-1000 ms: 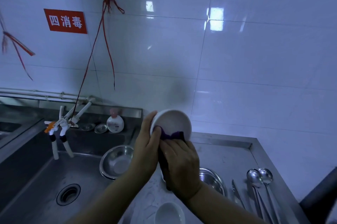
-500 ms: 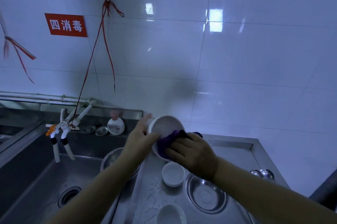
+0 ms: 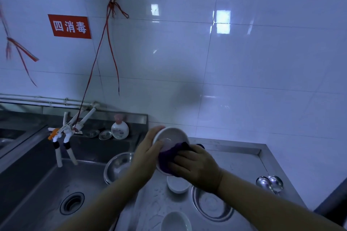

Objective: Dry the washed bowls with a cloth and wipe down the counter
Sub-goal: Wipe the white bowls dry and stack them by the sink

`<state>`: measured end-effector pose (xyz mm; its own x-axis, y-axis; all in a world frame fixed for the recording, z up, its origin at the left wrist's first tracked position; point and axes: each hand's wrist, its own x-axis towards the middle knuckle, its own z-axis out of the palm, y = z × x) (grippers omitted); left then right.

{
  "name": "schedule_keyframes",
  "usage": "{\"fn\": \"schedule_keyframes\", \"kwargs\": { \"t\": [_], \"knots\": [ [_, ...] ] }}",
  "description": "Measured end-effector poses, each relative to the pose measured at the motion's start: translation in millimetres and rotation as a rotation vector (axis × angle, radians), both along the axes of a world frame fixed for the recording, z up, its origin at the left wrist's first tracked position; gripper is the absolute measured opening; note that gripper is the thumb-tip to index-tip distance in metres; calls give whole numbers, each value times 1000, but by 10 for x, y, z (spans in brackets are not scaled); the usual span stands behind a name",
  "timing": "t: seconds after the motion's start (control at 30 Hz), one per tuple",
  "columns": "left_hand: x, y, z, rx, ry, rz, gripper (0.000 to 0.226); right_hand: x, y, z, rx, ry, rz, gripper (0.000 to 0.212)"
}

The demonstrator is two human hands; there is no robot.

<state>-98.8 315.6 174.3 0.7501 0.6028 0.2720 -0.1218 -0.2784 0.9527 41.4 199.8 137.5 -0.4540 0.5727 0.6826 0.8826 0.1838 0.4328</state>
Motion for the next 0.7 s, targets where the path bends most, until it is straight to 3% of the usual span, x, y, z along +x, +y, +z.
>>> {"fn": "schedule_keyframes", "kwargs": {
  "t": [0.17, 0.3, 0.37, 0.57, 0.7],
  "knots": [
    [-78, 171, 152, -129, 146, -247, 34, 202, -19, 109, -56, -161, 84, 8],
    [-82, 215, 56, -305, 74, -165, 47, 59, 7, 56, -84, -119, 45, 9],
    [-96, 125, -68, -261, 81, -63, 54, -24, 9, 16, -58, -62, -36, 8],
    [-84, -81, -305, -73, -46, 90, 42, -322, 36, -74, -10, 198, -193, 17],
    [-100, 44, -157, -77, 63, 18, 37, -223, -13, -69, -108, 124, -127, 10]
  ]
}}
